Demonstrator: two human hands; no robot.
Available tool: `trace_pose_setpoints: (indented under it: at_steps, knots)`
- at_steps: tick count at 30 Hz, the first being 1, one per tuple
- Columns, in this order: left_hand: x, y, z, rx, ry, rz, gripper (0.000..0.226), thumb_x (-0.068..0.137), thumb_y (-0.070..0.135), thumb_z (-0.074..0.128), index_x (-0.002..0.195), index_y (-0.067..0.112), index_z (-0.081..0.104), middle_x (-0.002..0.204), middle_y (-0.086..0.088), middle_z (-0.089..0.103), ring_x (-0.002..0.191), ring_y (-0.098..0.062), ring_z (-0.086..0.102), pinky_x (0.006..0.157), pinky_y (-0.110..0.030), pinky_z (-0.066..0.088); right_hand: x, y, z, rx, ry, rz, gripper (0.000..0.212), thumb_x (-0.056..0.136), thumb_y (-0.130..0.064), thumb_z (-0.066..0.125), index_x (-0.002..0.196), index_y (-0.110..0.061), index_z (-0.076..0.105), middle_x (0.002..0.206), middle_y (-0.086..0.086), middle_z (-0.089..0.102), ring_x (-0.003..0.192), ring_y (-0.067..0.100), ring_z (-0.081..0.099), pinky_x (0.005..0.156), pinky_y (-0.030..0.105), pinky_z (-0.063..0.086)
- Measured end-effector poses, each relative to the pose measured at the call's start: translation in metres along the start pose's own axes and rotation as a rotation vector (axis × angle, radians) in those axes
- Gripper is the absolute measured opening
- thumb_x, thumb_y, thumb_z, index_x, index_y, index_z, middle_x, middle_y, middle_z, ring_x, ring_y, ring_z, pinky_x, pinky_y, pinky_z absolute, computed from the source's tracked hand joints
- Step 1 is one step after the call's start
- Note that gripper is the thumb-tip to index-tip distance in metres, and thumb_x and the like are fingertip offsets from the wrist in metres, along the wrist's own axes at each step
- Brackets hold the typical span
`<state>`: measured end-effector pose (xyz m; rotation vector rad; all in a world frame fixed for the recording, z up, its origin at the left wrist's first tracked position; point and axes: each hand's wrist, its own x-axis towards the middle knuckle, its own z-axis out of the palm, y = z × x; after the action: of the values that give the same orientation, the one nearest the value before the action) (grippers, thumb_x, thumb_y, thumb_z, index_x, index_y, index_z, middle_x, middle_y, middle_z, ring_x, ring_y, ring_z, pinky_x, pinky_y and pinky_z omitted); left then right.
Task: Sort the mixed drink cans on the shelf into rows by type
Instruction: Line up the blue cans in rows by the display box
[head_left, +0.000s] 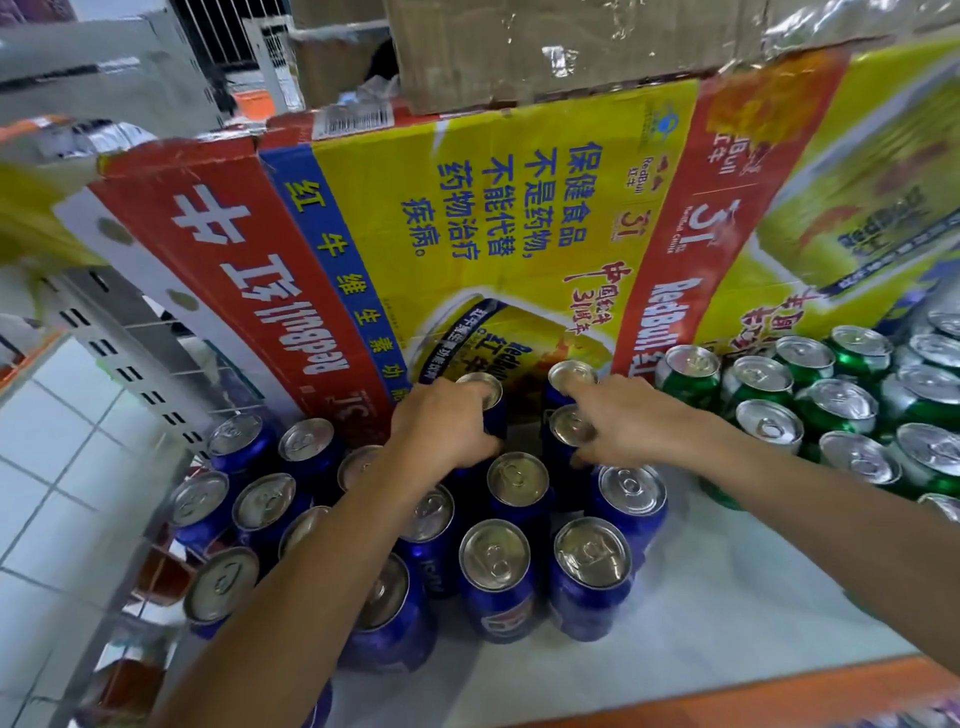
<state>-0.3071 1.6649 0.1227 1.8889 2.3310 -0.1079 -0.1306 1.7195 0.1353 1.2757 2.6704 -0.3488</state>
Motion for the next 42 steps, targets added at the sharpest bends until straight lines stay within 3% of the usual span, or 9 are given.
trace_pose_setpoints:
  at_steps: [3, 8, 13, 17, 22, 26, 29, 36, 42]
  knots:
    - [-0.004, 0.002, -0.002, -0.031, 0.026, -0.001, 0.061, 0.078, 0.048, 0.067, 0.129, 0.023, 0.044, 0.112, -0.010, 0.062, 0.102, -0.034, 0.058, 0.072, -0.037, 0.048, -0.002, 0.012, 0.000, -0.018, 0.004, -0.001, 0.068, 0.076, -0.037, 0.076, 0.132, -0.018, 0.041, 0.113, 0.011, 0.059, 0.102, 0.029, 0.058, 0.080, 0.034, 0.048]
    - [-0.009, 0.015, -0.008, -0.022, 0.066, 0.076, 0.045, 0.077, 0.045, 0.069, 0.112, 0.019, 0.057, 0.109, -0.005, 0.060, 0.099, -0.029, 0.058, 0.071, -0.034, 0.045, -0.003, 0.015, -0.011, -0.079, -0.040, 0.020, 0.055, 0.078, -0.045, 0.073, 0.119, -0.018, 0.048, 0.106, 0.006, 0.059, 0.087, 0.021, 0.052, 0.069, 0.028, 0.040]
    - [-0.011, 0.010, -0.002, -0.120, 0.080, 0.121, 0.045, 0.080, 0.046, 0.069, 0.117, 0.022, 0.061, 0.114, -0.005, 0.052, 0.101, -0.025, 0.056, 0.073, -0.034, 0.042, 0.005, -0.004, -0.027, -0.165, 0.061, -0.064, 0.047, 0.084, -0.054, 0.061, 0.114, -0.019, 0.052, 0.106, 0.004, 0.061, 0.093, 0.024, 0.055, 0.075, 0.034, 0.048]
    - [-0.023, -0.027, -0.009, -0.256, 0.146, 0.084, 0.034, 0.085, 0.029, 0.065, 0.117, 0.020, 0.060, 0.107, -0.005, 0.063, 0.100, -0.026, 0.060, 0.077, -0.038, 0.050, 0.018, -0.041, -0.030, -0.119, 0.121, -0.234, 0.044, 0.086, -0.045, 0.061, 0.120, -0.019, 0.051, 0.112, 0.004, 0.063, 0.100, 0.025, 0.059, 0.078, 0.035, 0.050]
    - [-0.046, -0.105, -0.006, -0.125, 0.165, -0.104, 0.041, 0.084, 0.014, 0.056, 0.124, 0.023, 0.054, 0.119, -0.010, 0.056, 0.108, -0.031, 0.054, 0.089, -0.042, 0.047, 0.034, -0.092, -0.018, -0.001, 0.007, -0.547, 0.049, 0.087, -0.046, 0.060, 0.129, -0.022, 0.050, 0.119, 0.003, 0.062, 0.105, 0.023, 0.059, 0.082, 0.036, 0.049]
    - [-0.051, -0.127, 0.008, -0.046, -0.043, -0.195, 0.053, 0.082, 0.018, 0.060, 0.131, 0.023, 0.040, 0.121, -0.013, 0.055, 0.107, -0.033, 0.054, 0.084, -0.039, 0.047, 0.054, -0.135, 0.003, 0.035, -0.082, -0.554, 0.054, 0.085, -0.052, 0.061, 0.129, -0.023, 0.047, 0.126, 0.003, 0.057, 0.113, 0.024, 0.056, 0.091, 0.038, 0.048]
    - [-0.050, -0.129, 0.015, -0.058, -0.004, -0.218, 0.068, 0.085, 0.016, 0.061, 0.143, 0.025, 0.026, 0.125, -0.017, 0.049, 0.109, -0.036, 0.053, 0.083, -0.038, 0.044, 0.063, -0.152, 0.015, -0.018, -0.130, -0.568, 0.049, 0.083, -0.048, 0.065, 0.120, -0.019, 0.052, 0.119, 0.004, 0.060, 0.107, 0.024, 0.058, 0.078, 0.030, 0.046]
    - [-0.045, -0.125, 0.016, -0.088, 0.064, -0.171, 0.074, 0.071, 0.041, 0.077, 0.134, 0.027, 0.041, 0.126, -0.009, 0.047, 0.114, -0.032, 0.050, 0.090, -0.039, 0.044, 0.083, -0.136, -0.003, -0.169, -0.075, -0.380, 0.050, 0.080, -0.038, 0.071, 0.121, -0.014, 0.054, 0.117, 0.008, 0.061, 0.104, 0.028, 0.059, 0.085, 0.037, 0.051]
    - [-0.039, -0.096, 0.012, -0.133, 0.042, 0.006, 0.070, 0.065, 0.048, 0.080, 0.126, 0.028, 0.052, 0.122, -0.004, 0.057, 0.112, -0.027, 0.054, 0.084, -0.034, 0.043, 0.090, -0.126, -0.004, -0.260, 0.190, -0.292, 0.030, 0.090, -0.024, 0.060, 0.116, -0.009, 0.059, 0.116, 0.013, 0.054, 0.101, 0.035, 0.060, 0.074, 0.037, 0.051]
